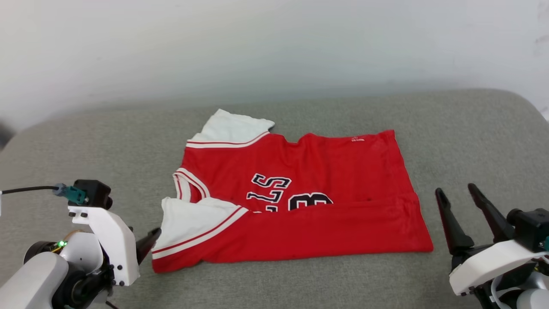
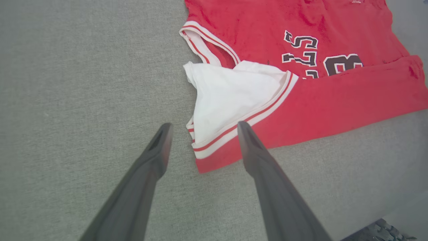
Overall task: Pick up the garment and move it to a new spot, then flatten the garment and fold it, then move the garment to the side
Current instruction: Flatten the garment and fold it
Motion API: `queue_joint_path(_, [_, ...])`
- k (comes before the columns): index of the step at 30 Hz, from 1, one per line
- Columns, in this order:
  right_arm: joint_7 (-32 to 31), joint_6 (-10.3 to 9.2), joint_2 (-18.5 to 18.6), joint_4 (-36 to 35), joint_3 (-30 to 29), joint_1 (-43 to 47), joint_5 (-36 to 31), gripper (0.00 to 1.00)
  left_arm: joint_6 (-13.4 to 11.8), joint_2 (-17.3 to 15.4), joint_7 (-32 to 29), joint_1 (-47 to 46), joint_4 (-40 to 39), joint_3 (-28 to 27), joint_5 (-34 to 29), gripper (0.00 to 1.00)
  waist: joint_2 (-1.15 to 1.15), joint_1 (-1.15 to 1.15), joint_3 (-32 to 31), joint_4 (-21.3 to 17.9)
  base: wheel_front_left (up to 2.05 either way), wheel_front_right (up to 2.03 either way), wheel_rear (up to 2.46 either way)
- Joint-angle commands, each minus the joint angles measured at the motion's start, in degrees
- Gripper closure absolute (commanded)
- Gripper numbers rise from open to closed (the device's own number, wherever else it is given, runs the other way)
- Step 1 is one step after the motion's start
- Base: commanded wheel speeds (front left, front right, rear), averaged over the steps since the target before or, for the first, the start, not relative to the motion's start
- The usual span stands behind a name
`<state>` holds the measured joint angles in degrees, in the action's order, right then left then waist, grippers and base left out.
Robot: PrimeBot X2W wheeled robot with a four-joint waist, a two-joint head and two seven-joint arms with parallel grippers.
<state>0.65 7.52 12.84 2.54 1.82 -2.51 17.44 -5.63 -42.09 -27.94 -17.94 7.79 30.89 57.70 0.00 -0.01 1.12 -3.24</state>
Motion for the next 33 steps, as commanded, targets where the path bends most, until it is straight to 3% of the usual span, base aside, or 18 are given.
queue_joint_path(1, [-0.3, -0.06, -0.6, -0.8, 0.0, 0.4, -0.5, 0.00, -0.5, -0.5, -1.8, 0.7, -0.4, 0.2, 0.8, 0.00, 0.00, 0.01, 1.7, -1.2, 0.00, 0.00, 0.00])
queue_joint_path(9, [-1.6, -0.06, -2.8, -3.6, 0.3, -0.7, -1.0, 0.00, -3.0, 0.0, -8.6, 0.9, 1.7, 1.3, 4.0, 0.00, 0.00, 0.01, 7.3, -4.8, 0.00, 0.00, 0.00])
queue_joint_path(12, [-1.8, -0.06, -2.8, -3.7, 0.2, -1.2, -0.6, 0.00, -2.5, 0.3, -9.7, 0.2, 4.1, 2.0, 4.0, 0.00, 0.00, 0.01, 8.9, -5.6, 0.00, 0.00, 0.00])
queue_joint_path(17, [-2.7, -0.06, -2.0, -3.5, -0.3, -1.9, 0.1, 0.00, -1.4, 4.0, -11.2, 1.0, 8.1, 3.3, 6.5, 0.00, 0.00, 0.01, 9.8, -6.2, 0.00, 0.00, 0.00])
queue_joint_path(20, [-3.8, -0.06, -1.3, -4.0, -1.0, -2.3, 1.0, 0.00, -0.1, 5.9, -12.3, 1.3, 9.9, 4.5, 7.4, 0.89, 0.00, 0.01, 9.9, -6.1, 0.00, 0.00, 0.00])
queue_joint_path(21, [-4.3, -0.06, -1.2, -4.1, -1.2, -2.3, 1.4, 0.00, 0.2, 6.4, -12.6, 1.1, 10.5, 4.7, 7.6, 1.00, 0.00, 0.01, 9.8, -5.9, 0.00, 0.00, 0.00])
queue_joint_path(28, [-9.6, -0.06, 0.4, -3.2, -3.8, -2.5, 5.1, 0.00, 2.5, 7.1, -11.2, -1.2, 13.2, 4.7, 7.1, 1.00, 0.00, 0.01, 8.6, -4.3, 0.00, 0.00, 0.00])
queue_joint_path(33, [-24.6, -0.06, 1.9, 2.3, -6.5, -4.1, 7.6, 0.00, 3.3, 5.8, -10.0, -3.9, 11.8, 3.9, 5.8, 1.00, 0.00, 0.01, 7.4, -2.8, 0.00, 0.00, 0.00])
